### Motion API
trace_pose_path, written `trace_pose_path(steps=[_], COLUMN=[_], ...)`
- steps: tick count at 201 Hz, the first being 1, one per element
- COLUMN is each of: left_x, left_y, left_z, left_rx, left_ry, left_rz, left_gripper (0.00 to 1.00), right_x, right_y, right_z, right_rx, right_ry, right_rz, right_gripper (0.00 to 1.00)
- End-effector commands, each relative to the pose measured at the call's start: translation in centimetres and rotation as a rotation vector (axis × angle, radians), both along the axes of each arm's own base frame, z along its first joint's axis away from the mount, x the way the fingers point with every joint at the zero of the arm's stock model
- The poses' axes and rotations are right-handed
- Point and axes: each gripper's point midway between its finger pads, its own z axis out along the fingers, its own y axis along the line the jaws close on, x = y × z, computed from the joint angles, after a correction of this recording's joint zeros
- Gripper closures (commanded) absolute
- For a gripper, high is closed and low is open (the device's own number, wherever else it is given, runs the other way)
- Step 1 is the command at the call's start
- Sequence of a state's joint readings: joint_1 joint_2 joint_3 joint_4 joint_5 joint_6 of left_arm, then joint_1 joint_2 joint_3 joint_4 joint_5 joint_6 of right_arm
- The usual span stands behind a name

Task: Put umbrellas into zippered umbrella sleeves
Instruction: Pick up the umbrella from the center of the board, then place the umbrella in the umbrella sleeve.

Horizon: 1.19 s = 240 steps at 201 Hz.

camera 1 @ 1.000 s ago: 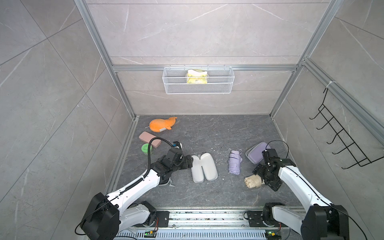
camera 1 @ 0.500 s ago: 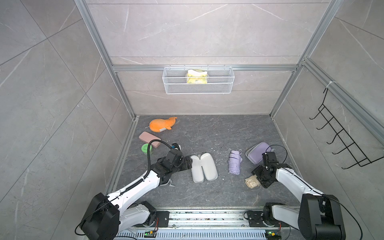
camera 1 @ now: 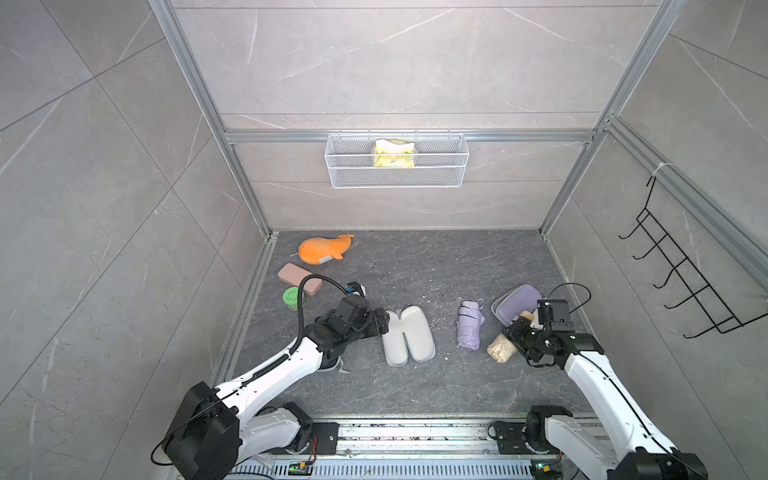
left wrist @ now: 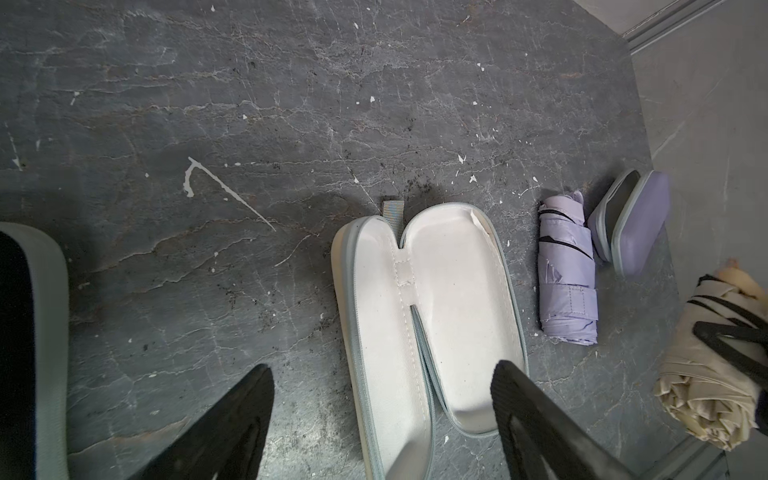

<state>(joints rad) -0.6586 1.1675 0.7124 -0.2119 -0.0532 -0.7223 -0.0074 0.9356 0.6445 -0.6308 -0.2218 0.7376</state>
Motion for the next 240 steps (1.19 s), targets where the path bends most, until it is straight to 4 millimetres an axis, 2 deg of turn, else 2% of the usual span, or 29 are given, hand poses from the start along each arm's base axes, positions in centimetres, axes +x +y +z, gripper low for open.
trace_pose_path(steps=[1, 8, 26, 41, 63, 92, 109, 141, 151, 173, 185, 212, 223, 240], left_x=[0.4, 0.3, -0.1, -0.3, -0.2, 0.8, 1.0, 0.5, 0.3, -0.1, -0.4, -1.2, -1.4, -1.7], left_y=[-0.8, -1.0, -1.3, -1.0, -1.1, -2.2, -2.0, -2.0, -2.2, -2.2, -2.3, -2.2, -2.0, -1.7], left_z=[2.5, 2.5, 1.5, 0.0, -1.7, -3.3, -5.0, -7.2, -7.7, -9.2, -10.2, -11.7, -11.8, -11.9], left_rx=[-0.037, -0.043, -0.046, -0.028, -0.045, -0.076, -0.053, -0.072, -0.1, -0.145, -0.181, -0.234, -0.25, -0.257], left_ry=[-0.02, -0.01, 0.033, 0.067, 0.092, 0.102, 0.113, 0.148, 0.155, 0.186, 0.209, 0.246, 0.248, 0.247], left_rz=[-0.042, -0.053, -0.059, -0.043, -0.026, -0.031, -0.02, -0.008, -0.003, 0.039, 0.059, 0.092, 0.107, 0.128], left_gripper=[0.16, 0.16, 0.16, 0.16, 0.2, 0.26, 0.35, 0.58, 0.61, 0.7, 0.75, 0.82, 0.84, 0.86], right_x=[1.2, 1.5, 1.8, 0.8, -1.4, -3.1, -3.5, -2.9, -2.6, -2.4, -2.2, -1.4, -1.3, -1.2], right_y=[3.5, 4.7, 9.2, 14.8, 21.6, 27.6, 30.1, 31.6, 31.9, 32.1, 31.7, 29.5, 28.7, 27.5], right_z=[3.6, 4.5, 6.5, 7.4, 6.6, 4.7, 2.4, -1.6, -2.2, -4.7, -5.9, -5.9, -4.9, -3.2], right_rx=[0.042, 0.057, 0.073, 0.098, 0.11, 0.169, 0.208, 0.206, 0.206, 0.176, 0.131, -0.032, -0.081, -0.129], right_ry=[-0.147, -0.181, -0.234, -0.243, -0.179, -0.105, -0.017, 0.097, 0.113, 0.19, 0.228, 0.249, 0.25, 0.224], right_rz=[0.184, 0.231, 0.415, 0.643, 0.92, 1.078, 1.117, 1.13, 1.138, 1.141, 1.142, 1.131, 1.128, 1.105], right_gripper=[0.78, 0.78, 0.78, 0.77, 0.75, 0.74, 0.73, 0.69, 0.67, 0.6, 0.52, 0.29, 0.2, 0.14])
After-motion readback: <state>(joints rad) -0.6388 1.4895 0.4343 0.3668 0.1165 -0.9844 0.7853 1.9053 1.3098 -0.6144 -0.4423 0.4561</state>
